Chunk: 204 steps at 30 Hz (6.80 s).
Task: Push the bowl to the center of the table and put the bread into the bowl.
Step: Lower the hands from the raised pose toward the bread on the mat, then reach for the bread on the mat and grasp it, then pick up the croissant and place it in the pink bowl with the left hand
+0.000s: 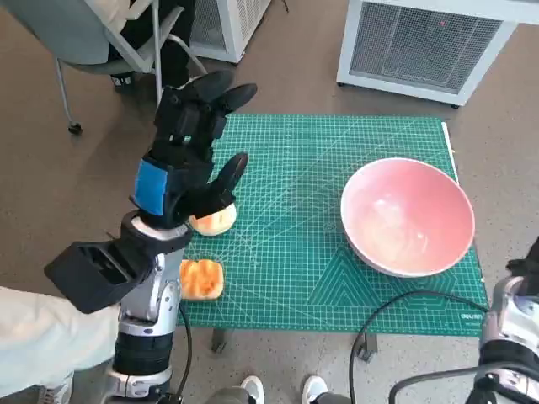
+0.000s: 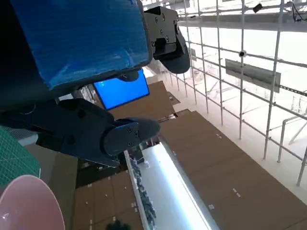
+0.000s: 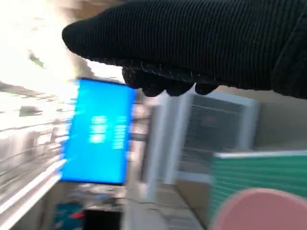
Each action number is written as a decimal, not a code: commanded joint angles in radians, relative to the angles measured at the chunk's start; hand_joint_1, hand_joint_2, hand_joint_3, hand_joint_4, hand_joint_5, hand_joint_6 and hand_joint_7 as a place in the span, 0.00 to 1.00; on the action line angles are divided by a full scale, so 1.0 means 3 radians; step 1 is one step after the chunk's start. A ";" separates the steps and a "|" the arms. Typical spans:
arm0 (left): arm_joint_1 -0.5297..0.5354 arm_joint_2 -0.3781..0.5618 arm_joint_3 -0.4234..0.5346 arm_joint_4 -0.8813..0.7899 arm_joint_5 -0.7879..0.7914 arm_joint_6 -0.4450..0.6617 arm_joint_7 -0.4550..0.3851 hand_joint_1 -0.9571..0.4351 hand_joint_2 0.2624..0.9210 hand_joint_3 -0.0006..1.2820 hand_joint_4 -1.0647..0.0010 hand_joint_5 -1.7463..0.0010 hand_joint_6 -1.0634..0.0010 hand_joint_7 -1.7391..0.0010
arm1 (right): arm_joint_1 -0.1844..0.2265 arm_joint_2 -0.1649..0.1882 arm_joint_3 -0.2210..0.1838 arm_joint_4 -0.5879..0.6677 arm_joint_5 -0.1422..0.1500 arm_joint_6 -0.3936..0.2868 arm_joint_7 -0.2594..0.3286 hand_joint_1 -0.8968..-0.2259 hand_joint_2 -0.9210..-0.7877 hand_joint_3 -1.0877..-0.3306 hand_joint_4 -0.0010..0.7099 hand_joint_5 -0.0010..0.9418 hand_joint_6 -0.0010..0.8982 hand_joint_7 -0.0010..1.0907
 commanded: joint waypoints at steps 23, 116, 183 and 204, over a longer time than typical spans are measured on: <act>0.0126 0.0158 0.0083 -0.0234 0.0006 0.0066 0.0025 0.47 0.88 0.45 1.00 0.56 1.00 0.50 | -0.0256 0.0569 0.0006 0.0495 0.0266 0.0815 0.0486 0.81 0.00 0.65 0.58 0.01 0.23 0.41; 0.1624 0.2479 0.0299 -0.1265 0.1727 0.0375 -0.0981 0.42 1.00 0.05 0.55 1.00 0.51 0.95 | 0.0222 0.0805 0.1186 -0.3015 -0.0052 0.0009 0.1153 0.69 0.00 0.69 0.58 0.00 0.02 0.75; 0.1044 0.2116 0.0049 -0.1382 0.1757 0.1091 -0.0785 0.69 1.00 0.08 0.41 0.26 0.42 0.37 | 0.0297 0.0839 0.1231 -0.3067 -0.0191 0.0002 0.0953 0.75 0.00 0.70 0.58 0.01 0.00 0.78; -0.0498 0.1503 -0.0346 -0.1029 0.1964 0.0919 -0.0133 0.69 0.90 0.00 0.16 0.45 0.18 0.50 | 0.0313 0.0829 0.1177 -0.3073 -0.0103 -0.0029 0.0954 0.80 0.00 0.71 0.60 0.02 0.00 0.78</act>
